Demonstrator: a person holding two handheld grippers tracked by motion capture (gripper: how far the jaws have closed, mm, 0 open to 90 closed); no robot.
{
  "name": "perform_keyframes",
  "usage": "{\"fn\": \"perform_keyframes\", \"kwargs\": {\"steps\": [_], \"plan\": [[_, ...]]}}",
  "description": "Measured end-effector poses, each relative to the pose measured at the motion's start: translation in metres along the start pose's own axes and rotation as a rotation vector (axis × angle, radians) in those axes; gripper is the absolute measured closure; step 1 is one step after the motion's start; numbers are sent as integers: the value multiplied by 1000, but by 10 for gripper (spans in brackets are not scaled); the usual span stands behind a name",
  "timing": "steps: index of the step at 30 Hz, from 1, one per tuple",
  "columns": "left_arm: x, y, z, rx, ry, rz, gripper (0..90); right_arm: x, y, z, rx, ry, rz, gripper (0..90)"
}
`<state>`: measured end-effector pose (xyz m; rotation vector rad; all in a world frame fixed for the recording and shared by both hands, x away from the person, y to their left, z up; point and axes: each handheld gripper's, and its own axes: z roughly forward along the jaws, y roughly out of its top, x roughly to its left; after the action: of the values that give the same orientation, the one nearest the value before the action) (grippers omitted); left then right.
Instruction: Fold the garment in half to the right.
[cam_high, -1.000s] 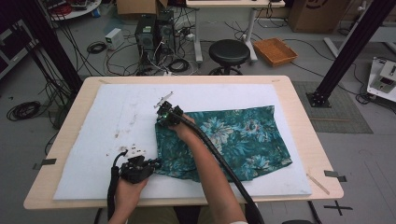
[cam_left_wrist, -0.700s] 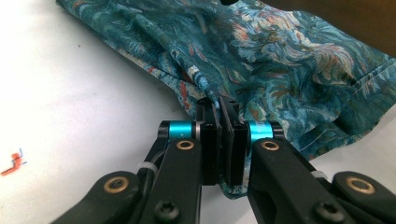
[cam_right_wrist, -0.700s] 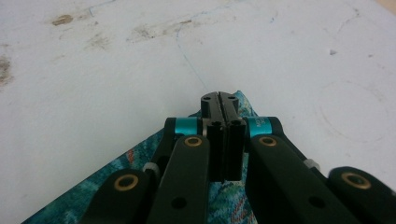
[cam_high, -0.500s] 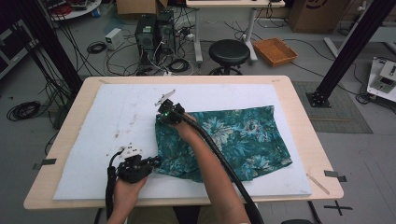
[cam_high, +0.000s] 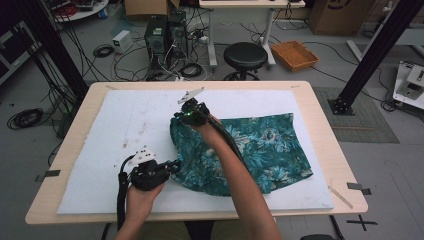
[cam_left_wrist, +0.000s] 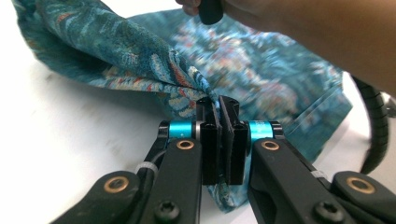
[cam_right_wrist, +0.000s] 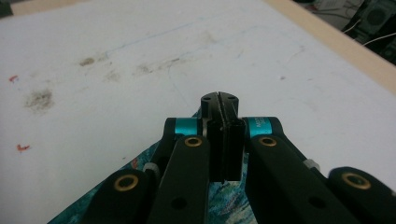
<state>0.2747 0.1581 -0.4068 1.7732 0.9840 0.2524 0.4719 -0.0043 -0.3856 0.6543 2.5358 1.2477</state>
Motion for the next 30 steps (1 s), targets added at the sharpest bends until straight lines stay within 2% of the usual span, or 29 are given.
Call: {"fn": "perform_keyframes", "kwargs": {"steps": [5, 7, 14, 23, 27, 30], "plan": [[-13, 18, 8, -5, -34, 38, 872, -11, -2, -28, -52, -15, 27, 900], [-19, 24, 11, -11, -48, 40, 872, -16, -5, -38, -73, -21, 40, 900], [-37, 49, 31, 6, -102, 77, 872, -36, -18, -71, -112, -53, 82, 900], [-61, 72, 65, 39, -175, 101, 872, -68, -48, -115, -154, -121, 160, 900], [-73, 78, 81, 55, -191, 117, 872, -83, -65, -135, -170, -141, 210, 900], [-79, 82, 93, 63, -198, 117, 872, -90, -77, -147, -171, -156, 225, 900]]}}
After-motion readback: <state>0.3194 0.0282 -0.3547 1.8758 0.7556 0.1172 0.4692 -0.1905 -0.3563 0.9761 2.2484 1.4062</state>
